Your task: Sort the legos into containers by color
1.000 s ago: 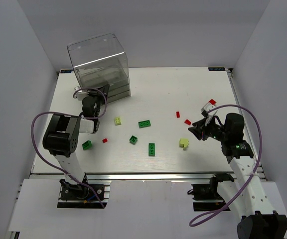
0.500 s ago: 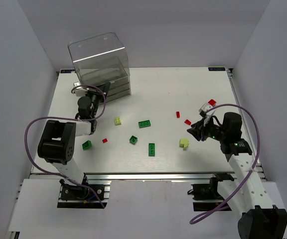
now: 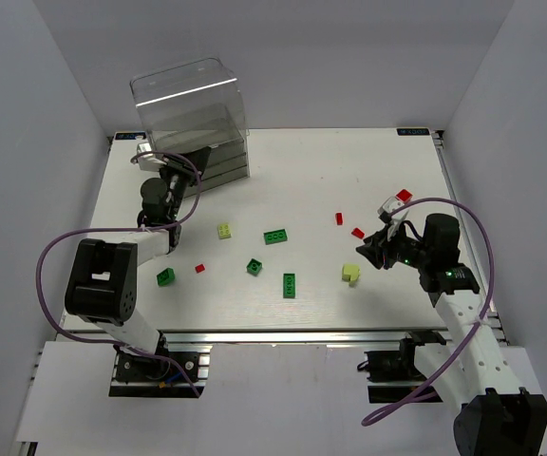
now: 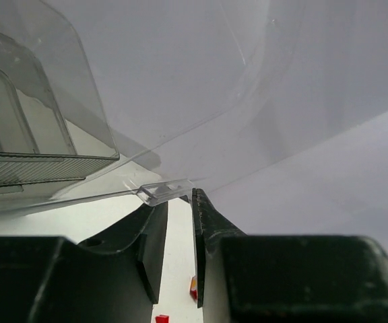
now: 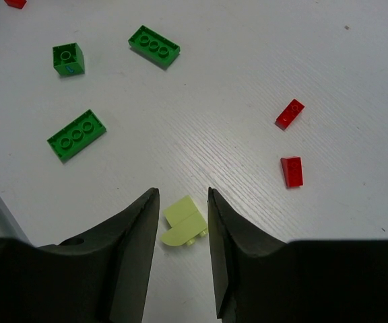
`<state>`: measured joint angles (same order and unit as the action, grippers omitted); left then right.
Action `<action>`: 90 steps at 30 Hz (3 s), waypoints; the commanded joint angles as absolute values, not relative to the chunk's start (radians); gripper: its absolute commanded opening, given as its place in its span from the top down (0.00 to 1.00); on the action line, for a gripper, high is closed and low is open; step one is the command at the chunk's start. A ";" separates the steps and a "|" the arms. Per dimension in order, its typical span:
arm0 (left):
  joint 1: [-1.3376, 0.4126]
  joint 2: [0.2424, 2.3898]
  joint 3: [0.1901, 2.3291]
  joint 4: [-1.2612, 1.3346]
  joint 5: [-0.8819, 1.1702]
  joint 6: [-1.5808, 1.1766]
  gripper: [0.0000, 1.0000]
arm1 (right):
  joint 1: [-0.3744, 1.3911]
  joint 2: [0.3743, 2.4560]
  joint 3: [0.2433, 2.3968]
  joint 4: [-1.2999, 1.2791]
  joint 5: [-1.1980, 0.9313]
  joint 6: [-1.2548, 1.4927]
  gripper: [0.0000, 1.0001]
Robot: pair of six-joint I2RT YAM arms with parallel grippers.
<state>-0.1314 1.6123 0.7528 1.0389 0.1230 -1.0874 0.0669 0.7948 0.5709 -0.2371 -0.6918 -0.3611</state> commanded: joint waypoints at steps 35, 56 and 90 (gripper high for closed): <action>-0.094 1.497 0.807 1.011 0.152 -1.062 0.68 | 0.532 2.083 1.766 0.231 -0.407 -0.008 1.00; -0.094 1.513 0.839 0.973 0.166 -1.058 0.68 | 0.670 2.144 1.785 0.638 -0.111 -0.035 1.00; -0.117 1.267 0.658 0.581 -0.047 -0.713 0.84 | 0.669 2.135 1.873 0.658 -0.014 -0.043 1.00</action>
<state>-0.1154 1.2358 0.6071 0.6640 0.0467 -0.7715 0.6735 2.1628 1.8164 0.5705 -0.0383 -0.0402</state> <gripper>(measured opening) 0.186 0.013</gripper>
